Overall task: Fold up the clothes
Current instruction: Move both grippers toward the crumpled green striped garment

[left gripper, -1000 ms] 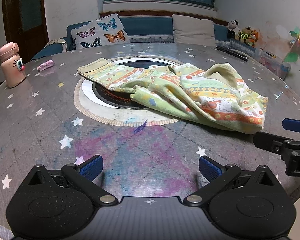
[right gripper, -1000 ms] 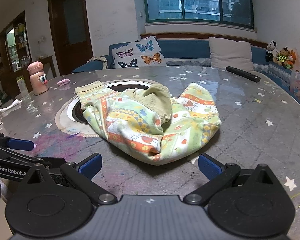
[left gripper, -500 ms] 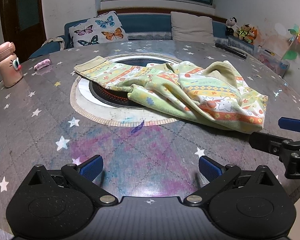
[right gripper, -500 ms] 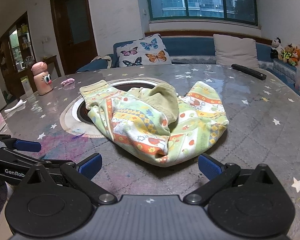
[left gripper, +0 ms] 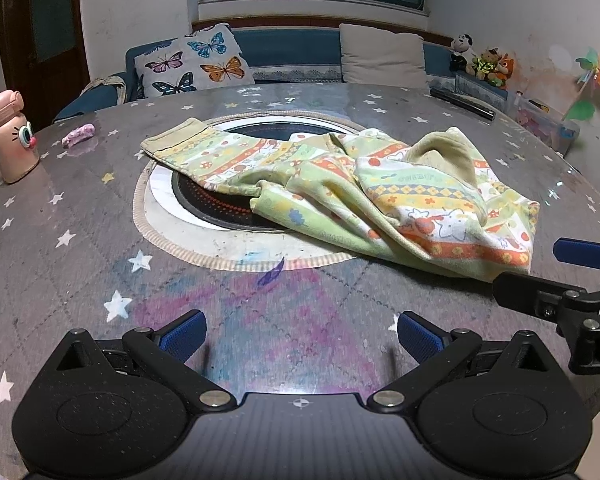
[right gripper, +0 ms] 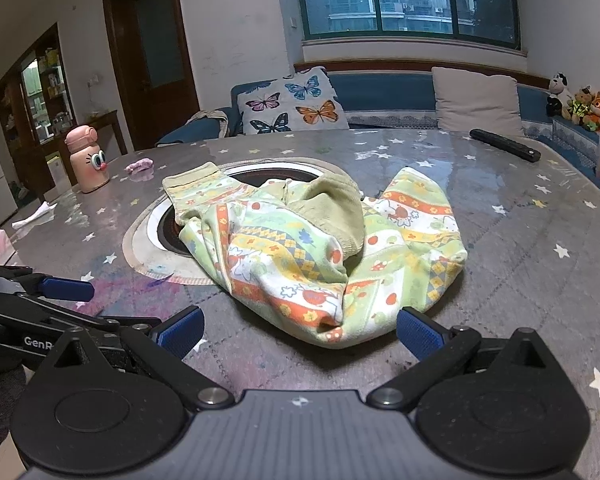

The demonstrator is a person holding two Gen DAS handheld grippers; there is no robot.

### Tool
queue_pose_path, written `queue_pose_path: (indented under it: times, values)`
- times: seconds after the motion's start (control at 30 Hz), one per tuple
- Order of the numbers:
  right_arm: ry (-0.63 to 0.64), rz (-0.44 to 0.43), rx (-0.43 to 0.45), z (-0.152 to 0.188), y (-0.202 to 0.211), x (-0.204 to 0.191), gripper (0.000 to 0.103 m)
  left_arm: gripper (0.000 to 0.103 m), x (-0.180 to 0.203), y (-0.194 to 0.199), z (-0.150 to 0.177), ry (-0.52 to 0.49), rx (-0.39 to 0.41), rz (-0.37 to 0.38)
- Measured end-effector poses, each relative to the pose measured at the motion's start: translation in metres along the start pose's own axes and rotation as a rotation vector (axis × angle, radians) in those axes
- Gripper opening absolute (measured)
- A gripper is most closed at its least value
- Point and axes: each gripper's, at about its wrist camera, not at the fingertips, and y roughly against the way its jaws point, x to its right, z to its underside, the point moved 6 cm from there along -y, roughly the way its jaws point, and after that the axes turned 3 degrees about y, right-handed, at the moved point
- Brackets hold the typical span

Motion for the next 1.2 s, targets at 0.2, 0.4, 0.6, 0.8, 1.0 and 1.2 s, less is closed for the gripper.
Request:
queue_pose_path:
  times: [0.2, 0.4, 0.6, 0.8, 1.0, 1.2]
  values:
    - [0.012, -0.010, 0.001, -0.005, -0.002, -0.002, 0.103, 0.103, -0.001, -0.005, -0.002, -0.003, -0.009, -0.003]
    - [0.027, -0.016, 0.000, -0.011, -0.007, -0.003, 0.103, 0.103, -0.002, -0.010, -0.006, 0.001, -0.015, -0.006]
    - [0.036, -0.022, 0.003, -0.018, -0.012, -0.004, 0.103, 0.103, -0.002, -0.014, -0.010, -0.003, -0.019, -0.007]
    - [0.028, -0.022, -0.001, -0.020, -0.018, -0.002, 0.103, 0.103, -0.002, -0.018, -0.017, -0.007, -0.017, -0.006]
    - [0.023, -0.026, -0.007, -0.022, -0.022, 0.000, 0.103, 0.103, -0.004, -0.022, -0.024, -0.005, -0.010, -0.009]
    - [0.020, -0.035, -0.010, -0.027, -0.028, 0.002, 0.103, 0.103, -0.008, -0.023, -0.034, -0.007, 0.005, -0.018]
